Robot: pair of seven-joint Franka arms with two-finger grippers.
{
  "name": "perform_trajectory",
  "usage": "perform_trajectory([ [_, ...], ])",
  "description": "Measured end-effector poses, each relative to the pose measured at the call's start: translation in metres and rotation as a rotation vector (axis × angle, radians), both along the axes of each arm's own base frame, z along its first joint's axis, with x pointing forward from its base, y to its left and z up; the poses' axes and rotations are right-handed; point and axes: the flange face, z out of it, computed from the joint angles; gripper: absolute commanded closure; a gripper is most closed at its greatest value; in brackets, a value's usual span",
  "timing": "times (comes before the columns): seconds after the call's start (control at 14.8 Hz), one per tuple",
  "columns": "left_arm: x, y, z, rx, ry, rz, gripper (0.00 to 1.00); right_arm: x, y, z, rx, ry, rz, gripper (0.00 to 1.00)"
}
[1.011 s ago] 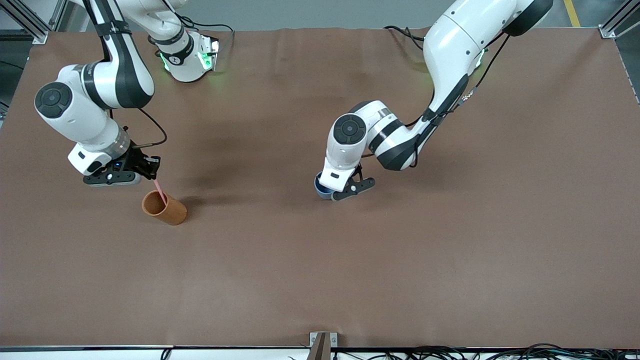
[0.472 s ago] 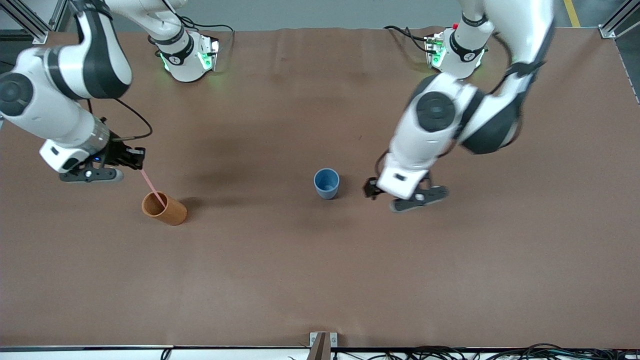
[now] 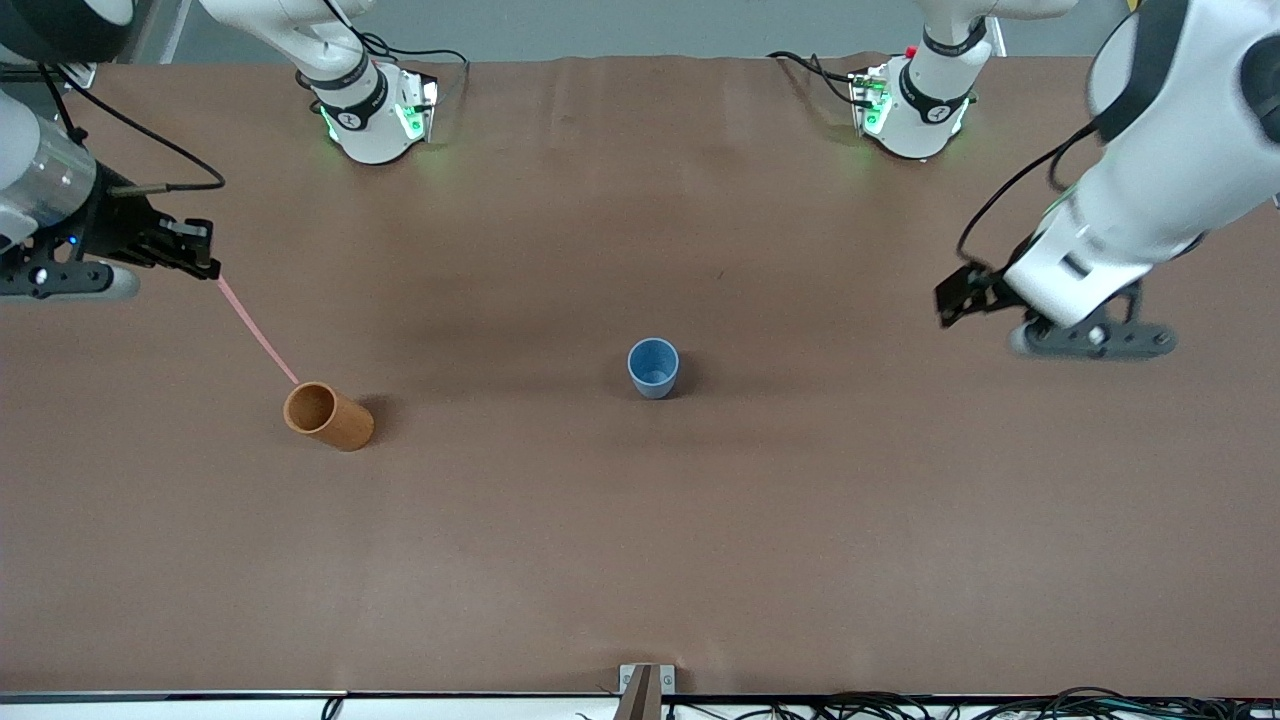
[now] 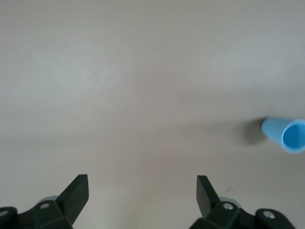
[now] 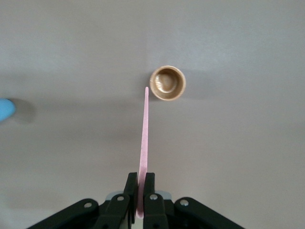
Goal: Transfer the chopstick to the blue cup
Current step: 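Lift the chopstick from the orange cup while the left gripper withdraws, then carry the pink chopstick over the blue cup with the right gripper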
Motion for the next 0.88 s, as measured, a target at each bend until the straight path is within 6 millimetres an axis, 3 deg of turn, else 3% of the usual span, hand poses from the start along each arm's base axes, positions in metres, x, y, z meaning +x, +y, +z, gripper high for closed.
perform_trajectory([
  [0.13, -0.025, 0.022, 0.034, 0.009, 0.011, -0.089, 0.00, -0.004, 0.037, 0.012, 0.006, -0.017, -0.038, 0.96],
  [0.27, -0.043, 0.038, 0.059, 0.009, -0.004, -0.140, 0.00, -0.014, 0.096, 0.028, 0.009, -0.041, -0.085, 0.96],
  [0.4, -0.048, 0.041, 0.066, 0.010, -0.012, -0.127, 0.00, -0.026, 0.162, 0.036, 0.011, -0.050, -0.138, 0.96],
  [0.61, -0.043, 0.041, 0.057, 0.011, 0.002, -0.113, 0.00, -0.029, 0.251, 0.021, 0.009, -0.043, -0.220, 0.97],
  [0.88, -0.035, 0.061, 0.050, 0.010, 0.012, -0.127, 0.00, -0.018, 0.352, -0.022, 0.019, -0.051, -0.307, 0.97],
])
